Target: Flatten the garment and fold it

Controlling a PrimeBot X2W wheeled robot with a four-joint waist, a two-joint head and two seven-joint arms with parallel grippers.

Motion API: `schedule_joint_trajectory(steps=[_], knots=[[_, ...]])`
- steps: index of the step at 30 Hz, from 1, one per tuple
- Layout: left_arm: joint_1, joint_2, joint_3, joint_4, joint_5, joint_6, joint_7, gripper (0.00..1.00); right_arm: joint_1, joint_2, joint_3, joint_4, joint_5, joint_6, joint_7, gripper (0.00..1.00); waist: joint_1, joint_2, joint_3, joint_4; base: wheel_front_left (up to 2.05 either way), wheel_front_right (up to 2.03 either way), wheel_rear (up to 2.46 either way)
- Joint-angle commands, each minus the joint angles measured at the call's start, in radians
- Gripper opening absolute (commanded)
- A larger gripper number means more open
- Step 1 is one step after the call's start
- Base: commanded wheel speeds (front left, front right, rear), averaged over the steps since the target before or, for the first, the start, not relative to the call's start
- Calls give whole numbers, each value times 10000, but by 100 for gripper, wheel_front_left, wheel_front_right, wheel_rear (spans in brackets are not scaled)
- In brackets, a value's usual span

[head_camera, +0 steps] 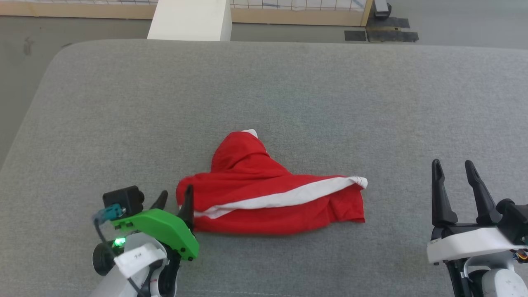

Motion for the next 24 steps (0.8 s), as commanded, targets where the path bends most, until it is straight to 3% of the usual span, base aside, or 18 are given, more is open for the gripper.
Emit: schedule_joint_trajectory(steps=[1,5,10,17,24], knots=[[181,-60,91,-104,7,-140,-342,100,-29,-5,45,-64,-43,-15,47,100,0,0,-65,50,0,0,0],[482,-5,344,-308,329,-368,-1558,100,50,-5,61,-215,-64,-15,195,100,0,0,-155,125,0,0,0],[894,305,204,-362,870,-757,-2088,100,191,-5,76,-407,-47,-15,357,100,0,0,-252,209,0,0,0],[933,1202,-649,44,1446,-1265,-1160,100,341,-5,73,-580,-27,-15,497,100,0,0,-311,311,0,0,0],[57,1142,-1162,863,1451,-1999,-313,100,339,-5,137,-651,-15,-15,544,100,0,0,-214,298,0,0,0]])
